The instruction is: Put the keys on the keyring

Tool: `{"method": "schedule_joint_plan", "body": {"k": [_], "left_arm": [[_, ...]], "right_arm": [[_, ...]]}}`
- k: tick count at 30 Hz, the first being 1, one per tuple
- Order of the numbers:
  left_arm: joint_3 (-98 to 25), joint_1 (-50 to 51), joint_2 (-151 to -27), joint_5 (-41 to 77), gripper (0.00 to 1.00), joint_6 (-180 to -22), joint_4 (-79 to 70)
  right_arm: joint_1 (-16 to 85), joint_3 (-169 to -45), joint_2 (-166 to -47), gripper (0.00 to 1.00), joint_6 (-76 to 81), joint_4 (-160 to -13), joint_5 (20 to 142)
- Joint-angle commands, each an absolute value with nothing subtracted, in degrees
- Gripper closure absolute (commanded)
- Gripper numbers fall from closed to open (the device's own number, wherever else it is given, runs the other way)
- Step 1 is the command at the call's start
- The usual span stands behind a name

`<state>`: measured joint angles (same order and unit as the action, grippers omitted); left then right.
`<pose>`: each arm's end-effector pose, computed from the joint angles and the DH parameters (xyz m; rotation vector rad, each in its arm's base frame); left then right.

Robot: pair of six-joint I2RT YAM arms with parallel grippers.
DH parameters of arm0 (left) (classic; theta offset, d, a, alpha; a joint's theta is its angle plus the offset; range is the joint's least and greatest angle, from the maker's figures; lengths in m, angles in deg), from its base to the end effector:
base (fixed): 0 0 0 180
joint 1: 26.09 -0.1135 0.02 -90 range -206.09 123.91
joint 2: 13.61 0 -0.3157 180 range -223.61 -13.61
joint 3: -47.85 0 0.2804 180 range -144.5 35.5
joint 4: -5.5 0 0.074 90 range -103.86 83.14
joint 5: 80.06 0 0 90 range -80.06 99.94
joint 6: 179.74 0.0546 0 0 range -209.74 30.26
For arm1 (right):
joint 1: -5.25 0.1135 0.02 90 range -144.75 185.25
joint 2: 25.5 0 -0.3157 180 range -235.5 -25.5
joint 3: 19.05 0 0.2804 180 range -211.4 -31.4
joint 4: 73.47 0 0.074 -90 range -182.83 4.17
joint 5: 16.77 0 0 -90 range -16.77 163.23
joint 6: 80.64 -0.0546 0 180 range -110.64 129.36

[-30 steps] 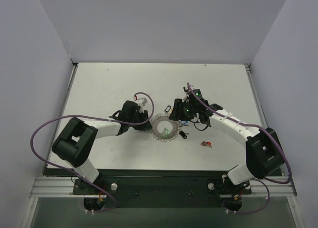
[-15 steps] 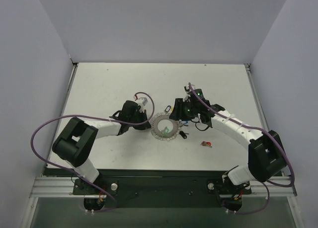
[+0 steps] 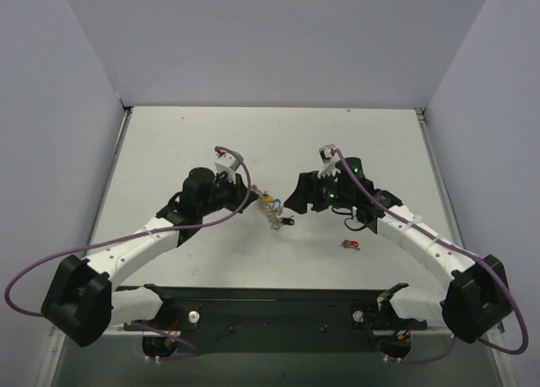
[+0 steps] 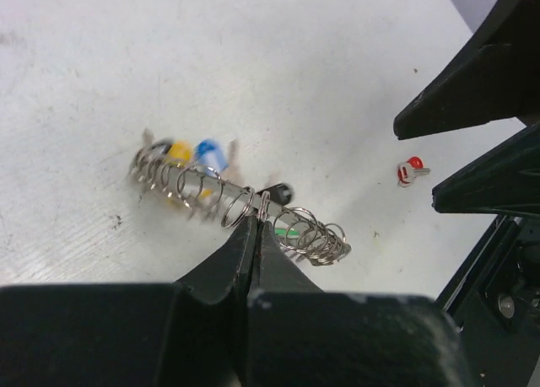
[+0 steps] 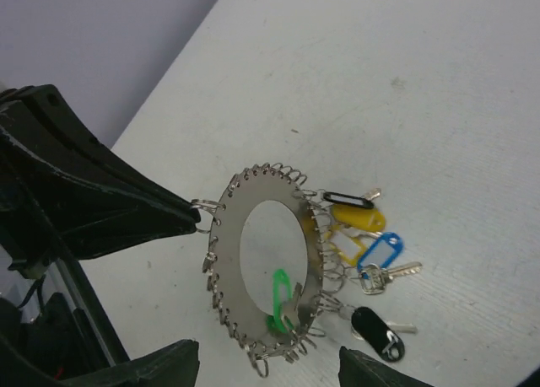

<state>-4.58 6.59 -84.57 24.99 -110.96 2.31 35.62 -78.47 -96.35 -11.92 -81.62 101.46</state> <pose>0.2454 -0.1742 0.2759 0.3839 2.0034 -0.8636 0.2512 0.1772 0.3152 -0.5095 1.9550 1.0618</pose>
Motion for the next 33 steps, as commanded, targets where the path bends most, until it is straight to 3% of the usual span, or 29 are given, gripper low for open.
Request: {"method": "schedule_joint_plan", "body": {"k": [1,8,15,19,27,30,31,33], "left_arm": [[-5.54,7.57,-78.84,27.52,1.00,-107.76,1.59],[-6.34,7.74,-72.33,36.02,1.00,-107.15,1.75],[-9.06,8.36,-69.25,45.62,1.00,-106.97,1.05],[-9.77,8.62,-68.72,51.23,1.00,-108.20,1.84],[-9.59,8.71,-67.14,54.94,1.00,-110.75,6.06],[-9.77,8.71,-66.96,56.26,1.00,-111.98,7.55],[-9.77,8.71,-66.88,56.78,1.00,-112.42,7.82],[-9.77,8.71,-66.52,56.79,1.00,-112.86,8.61]], "right_arm": [[35.93,-76.94,-89.51,0.29,-9.46,-73.27,108.90],[36.19,-80.26,-85.88,0.24,-8.13,-72.56,115.58],[38.21,-83.70,-87.73,0.27,-8.75,-73.08,120.16],[39.26,-84.93,-88.43,0.40,-8.49,-73.52,121.83],[41.55,-87.83,-89.92,0.44,-6.11,-77.12,126.49],[41.90,-88.01,-90.19,0.51,-6.29,-77.04,127.28],[41.90,-87.92,-90.19,0.58,-6.29,-76.95,127.45],[41.99,-87.74,-90.19,0.60,-6.81,-76.51,127.89]]}}
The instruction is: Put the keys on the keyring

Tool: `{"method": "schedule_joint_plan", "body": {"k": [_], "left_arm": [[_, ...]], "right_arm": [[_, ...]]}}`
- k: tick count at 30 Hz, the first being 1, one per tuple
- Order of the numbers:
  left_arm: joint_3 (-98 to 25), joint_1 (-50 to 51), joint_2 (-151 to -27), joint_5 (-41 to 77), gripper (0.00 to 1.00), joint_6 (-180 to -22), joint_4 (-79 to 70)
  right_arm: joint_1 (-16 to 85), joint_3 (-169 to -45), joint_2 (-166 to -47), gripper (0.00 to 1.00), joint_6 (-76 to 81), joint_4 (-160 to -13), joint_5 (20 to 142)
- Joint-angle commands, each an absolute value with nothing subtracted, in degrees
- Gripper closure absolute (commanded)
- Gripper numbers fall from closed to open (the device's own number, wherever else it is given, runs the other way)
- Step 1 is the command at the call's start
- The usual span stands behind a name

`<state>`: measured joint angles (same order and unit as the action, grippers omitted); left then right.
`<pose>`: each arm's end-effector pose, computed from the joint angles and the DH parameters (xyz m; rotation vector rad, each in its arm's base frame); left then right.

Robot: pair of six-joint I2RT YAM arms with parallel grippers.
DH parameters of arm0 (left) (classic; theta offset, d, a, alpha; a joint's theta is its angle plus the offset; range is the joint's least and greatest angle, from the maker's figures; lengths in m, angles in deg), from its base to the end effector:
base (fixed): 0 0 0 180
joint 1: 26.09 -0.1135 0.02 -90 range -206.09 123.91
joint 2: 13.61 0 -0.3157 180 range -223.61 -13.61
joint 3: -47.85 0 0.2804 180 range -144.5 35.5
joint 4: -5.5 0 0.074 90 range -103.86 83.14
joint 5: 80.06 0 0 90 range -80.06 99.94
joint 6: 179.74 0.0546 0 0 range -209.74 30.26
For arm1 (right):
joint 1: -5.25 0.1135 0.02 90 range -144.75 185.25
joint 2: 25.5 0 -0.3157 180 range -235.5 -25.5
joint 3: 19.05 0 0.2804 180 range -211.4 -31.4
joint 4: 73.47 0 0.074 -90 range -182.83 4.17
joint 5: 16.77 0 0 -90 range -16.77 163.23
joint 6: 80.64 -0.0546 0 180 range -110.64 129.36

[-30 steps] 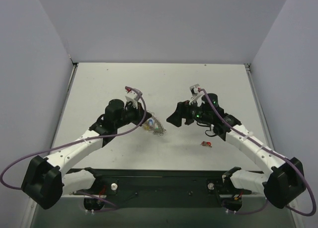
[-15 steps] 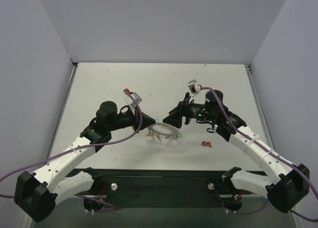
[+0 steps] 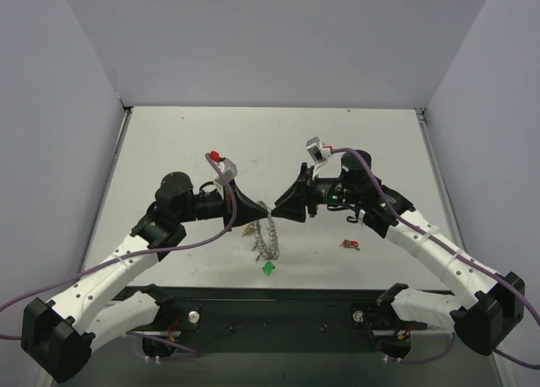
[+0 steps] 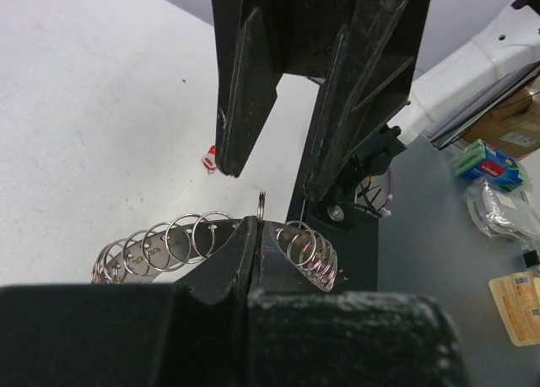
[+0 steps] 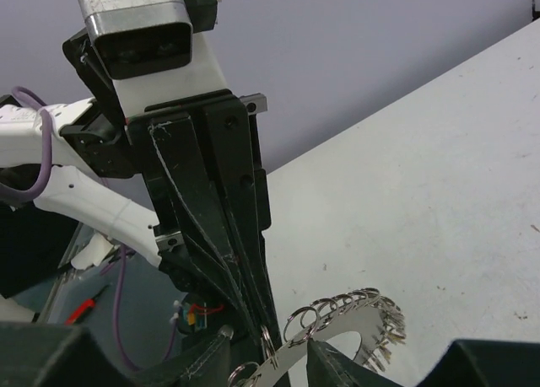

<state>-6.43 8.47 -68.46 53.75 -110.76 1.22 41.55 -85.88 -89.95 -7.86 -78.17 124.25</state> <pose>0.1693 -0.1625 0.3593 0.8274 1.6206 -1.3383 0.1943 0.1954 0.4056 -1.0086 1.4863 1.4018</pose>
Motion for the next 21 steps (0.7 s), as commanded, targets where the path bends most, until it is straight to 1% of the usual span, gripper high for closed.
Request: {"method": "schedule_joint_plan", "body": {"k": [1,9,11,12,13,17,18,21], "left_arm": [[-9.68,8.71,-66.44,56.87,1.00,-113.21,8.70],[-8.54,8.71,-65.38,56.26,1.00,-115.93,12.74],[-8.45,8.71,-65.38,56.43,1.00,-116.29,13.79],[-8.36,8.71,-65.47,56.44,1.00,-116.46,13.88],[-8.45,8.71,-65.47,56.26,1.00,-116.46,13.97],[-8.27,8.71,-65.38,56.52,1.00,-116.73,13.97],[-8.27,8.71,-65.38,56.70,1.00,-116.73,13.62],[-8.01,8.71,-65.20,56.70,1.00,-116.90,13.71]], "right_arm": [[41.99,-87.65,-90.10,0.61,-6.99,-76.34,128.33],[43.22,-86.34,-89.93,0.64,-10.23,-72.65,129.22],[43.40,-85.98,-90.19,0.67,-11.38,-70.72,129.13],[43.40,-85.64,-90.37,0.72,-11.82,-70.27,128.95],[43.40,-85.37,-90.37,0.74,-13.04,-69.57,128.78],[43.40,-84.23,-90.02,0.76,-14.99,-65.97,128.51],[43.49,-84.23,-90.02,0.78,-15.08,-65.88,128.42],[43.57,-84.14,-90.01,0.79,-15.43,-65.52,128.51]]}}
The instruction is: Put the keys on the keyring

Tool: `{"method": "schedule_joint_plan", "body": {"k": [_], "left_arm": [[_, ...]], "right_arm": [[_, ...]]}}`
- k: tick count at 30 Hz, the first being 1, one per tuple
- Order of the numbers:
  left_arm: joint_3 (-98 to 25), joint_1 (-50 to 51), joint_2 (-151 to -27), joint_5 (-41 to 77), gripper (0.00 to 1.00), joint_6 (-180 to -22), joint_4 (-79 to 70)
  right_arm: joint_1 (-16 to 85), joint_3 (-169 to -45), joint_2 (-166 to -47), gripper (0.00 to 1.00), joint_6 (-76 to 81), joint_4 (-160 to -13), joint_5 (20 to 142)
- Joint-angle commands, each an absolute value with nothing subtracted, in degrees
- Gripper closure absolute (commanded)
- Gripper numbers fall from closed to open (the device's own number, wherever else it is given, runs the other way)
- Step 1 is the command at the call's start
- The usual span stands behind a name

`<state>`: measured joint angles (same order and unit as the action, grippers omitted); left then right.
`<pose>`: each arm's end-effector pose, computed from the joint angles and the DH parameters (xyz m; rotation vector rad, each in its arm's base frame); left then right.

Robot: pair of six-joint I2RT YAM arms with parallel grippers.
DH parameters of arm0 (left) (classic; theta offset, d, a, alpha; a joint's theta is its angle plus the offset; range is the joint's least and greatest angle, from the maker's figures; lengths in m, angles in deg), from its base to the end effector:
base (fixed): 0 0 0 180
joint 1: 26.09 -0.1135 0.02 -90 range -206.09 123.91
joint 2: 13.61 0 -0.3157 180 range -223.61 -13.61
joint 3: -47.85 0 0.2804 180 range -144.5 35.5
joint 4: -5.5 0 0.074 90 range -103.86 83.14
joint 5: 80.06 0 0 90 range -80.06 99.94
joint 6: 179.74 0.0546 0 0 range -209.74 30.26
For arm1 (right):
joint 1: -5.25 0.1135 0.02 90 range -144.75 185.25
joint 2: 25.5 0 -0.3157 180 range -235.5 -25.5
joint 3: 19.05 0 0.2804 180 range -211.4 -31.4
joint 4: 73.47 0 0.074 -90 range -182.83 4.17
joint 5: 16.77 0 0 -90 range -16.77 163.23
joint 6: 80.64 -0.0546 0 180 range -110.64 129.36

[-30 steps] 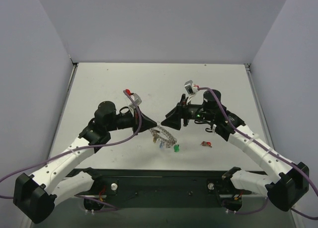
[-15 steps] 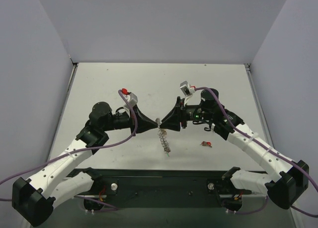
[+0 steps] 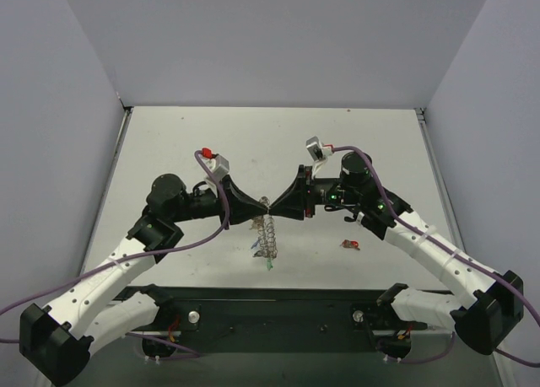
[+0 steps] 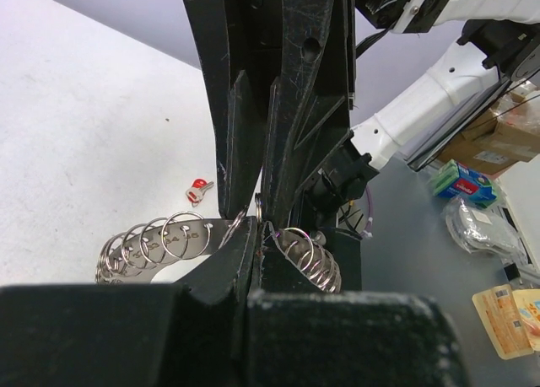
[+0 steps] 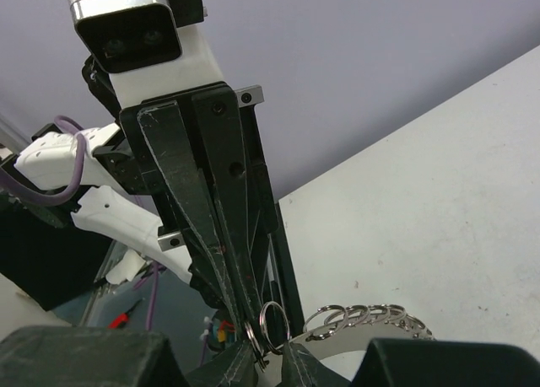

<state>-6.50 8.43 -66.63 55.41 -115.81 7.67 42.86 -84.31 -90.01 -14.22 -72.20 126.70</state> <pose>0.1613 -0.1582 0.3791 0.8105 1.5094 -1.4055 0.1879 0.2001 0.4059 -1.0071 1.4615 1.5119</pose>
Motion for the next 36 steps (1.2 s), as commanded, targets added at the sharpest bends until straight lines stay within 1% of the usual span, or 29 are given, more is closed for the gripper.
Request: {"method": "schedule_joint_plan", "body": {"k": [1,3,5,6,7,14,16,17,19,21,22,29,33,36], "left_arm": [[-7.83,8.62,-65.12,56.70,1.00,-116.99,14.06],[-7.75,8.80,-65.20,56.87,1.00,-117.25,14.15],[-7.57,9.06,-65.47,56.96,1.00,-117.17,14.24],[-7.48,9.15,-65.56,57.05,1.00,-117.17,14.24],[-7.57,9.15,-65.73,57.05,1.00,-117.17,14.24],[-8.62,9.24,-64.15,53.72,1.00,-115.15,8.97],[-8.97,9.24,-63.28,52.40,0.92,-113.92,6.07],[-9.15,9.24,-62.92,51.96,0.76,-113.57,5.11],[-9.24,9.24,-61.70,49.76,0.59,-112.86,2.29],[-9.50,9.15,-60.90,47.92,0.44,-112.60,-0.51],[-9.68,9.15,-59.85,47.04,0.41,-112.60,-1.49],[-12.57,9.15,-56.59,42.11,0.32,-109.44,-10.80],[-16.70,9.24,-57.73,42.90,0.32,-106.71,-17.30],[-19.43,9.24,-60.53,45.88,0.32,-105.22,-19.95]], "right_arm": [[43.66,-84.14,-90.02,0.79,-15.52,-65.35,128.51],[43.75,-84.14,-90.28,0.81,-16.31,-64.91,128.51],[43.92,-83.88,-90.54,0.86,-17.18,-63.77,128.42],[44.01,-83.87,-90.80,0.95,-17.54,-63.42,128.16],[44.10,-83.96,-90.98,1.00,-17.63,-63.50,127.99],[44.10,-83.87,-90.02,1.00,-16.58,-65.87,127.20],[44.10,-84.05,-89.49,1.00,-14.83,-68.32,126.58],[44.10,-84.05,-89.05,1.00,-14.47,-68.86,126.75],[44.01,-83.96,-88.52,1.00,-13.59,-69.91,126.75],[44.10,-84.14,-87.91,1.00,-13.41,-70.53,126.93],[44.01,-84.23,-87.82,1.00,-13.06,-71.23,127.02],[43.93,-86.77,-87.47,1.00,-7.98,-77.46,128.51],[43.84,-90.20,-87.90,1.00,-2.53,-87.37,130.53],[43.75,-91.96,-87.99,1.00,-0.49,-90.56,132.55]]}}
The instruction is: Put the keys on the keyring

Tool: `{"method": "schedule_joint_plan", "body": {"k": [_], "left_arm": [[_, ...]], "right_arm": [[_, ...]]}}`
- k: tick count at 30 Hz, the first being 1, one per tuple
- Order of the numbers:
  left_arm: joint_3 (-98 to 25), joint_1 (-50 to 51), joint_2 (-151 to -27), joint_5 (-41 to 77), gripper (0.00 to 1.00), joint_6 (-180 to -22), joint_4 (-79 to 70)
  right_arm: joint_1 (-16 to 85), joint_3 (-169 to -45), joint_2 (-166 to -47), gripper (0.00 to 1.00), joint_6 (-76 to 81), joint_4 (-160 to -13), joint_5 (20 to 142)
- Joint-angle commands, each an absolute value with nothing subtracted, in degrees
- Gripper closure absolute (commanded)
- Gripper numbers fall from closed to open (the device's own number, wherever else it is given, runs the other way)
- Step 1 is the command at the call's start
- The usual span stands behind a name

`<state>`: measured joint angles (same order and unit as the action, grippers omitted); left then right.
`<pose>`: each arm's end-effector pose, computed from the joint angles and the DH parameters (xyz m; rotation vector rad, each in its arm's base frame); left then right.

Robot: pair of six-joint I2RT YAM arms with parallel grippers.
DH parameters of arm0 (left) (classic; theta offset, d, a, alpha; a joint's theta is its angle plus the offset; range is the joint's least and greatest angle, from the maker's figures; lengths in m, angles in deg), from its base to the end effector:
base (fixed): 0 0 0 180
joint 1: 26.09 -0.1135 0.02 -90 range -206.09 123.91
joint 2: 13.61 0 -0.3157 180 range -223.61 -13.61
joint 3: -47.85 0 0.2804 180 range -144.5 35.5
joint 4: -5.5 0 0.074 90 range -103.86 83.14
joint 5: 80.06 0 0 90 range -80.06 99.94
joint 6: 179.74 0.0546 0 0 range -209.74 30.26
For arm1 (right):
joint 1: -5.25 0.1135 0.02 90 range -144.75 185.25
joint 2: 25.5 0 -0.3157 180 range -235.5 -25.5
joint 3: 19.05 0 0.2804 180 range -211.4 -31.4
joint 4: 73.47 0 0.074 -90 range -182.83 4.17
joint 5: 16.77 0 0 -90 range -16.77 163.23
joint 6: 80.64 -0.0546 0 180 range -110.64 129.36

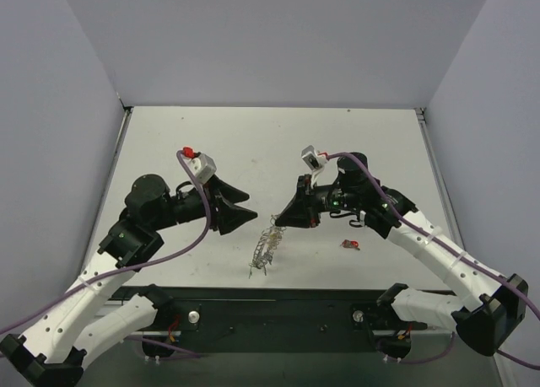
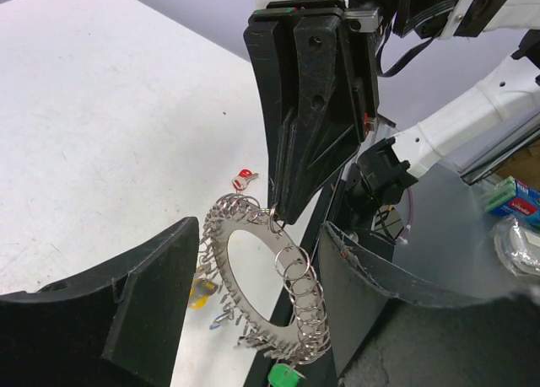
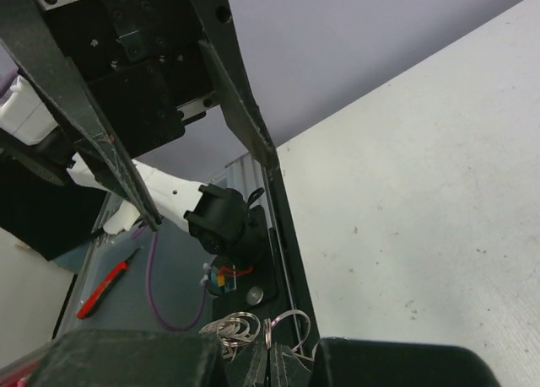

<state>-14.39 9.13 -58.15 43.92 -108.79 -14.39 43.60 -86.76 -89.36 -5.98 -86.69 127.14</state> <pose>0.1305 -0.1295 0.4156 0.7214 1.5849 -1.1876 0.1808 0.1993 0.3985 -1.0911 1.5673 1.4674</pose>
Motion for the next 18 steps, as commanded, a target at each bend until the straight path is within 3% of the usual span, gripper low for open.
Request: {"method": "schedule_joint_plan", "body": {"k": [1,7,18], "left_arm": [[-20.48,9.32,-61.33,47.54,0.34,-104.87,-20.48],[-24.09,10.20,-67.04,55.10,0.41,-102.49,-25.14],[-22.78,11.17,-70.83,68.56,0.44,-106.80,-17.41]], "right_arm": [[43.75,-92.05,-87.91,1.00,-0.40,-90.75,133.60],[43.66,-93.10,-88.26,1.00,-0.58,-91.19,135.98],[43.57,-93.98,-88.35,1.00,-0.75,-91.10,138.00]]}}
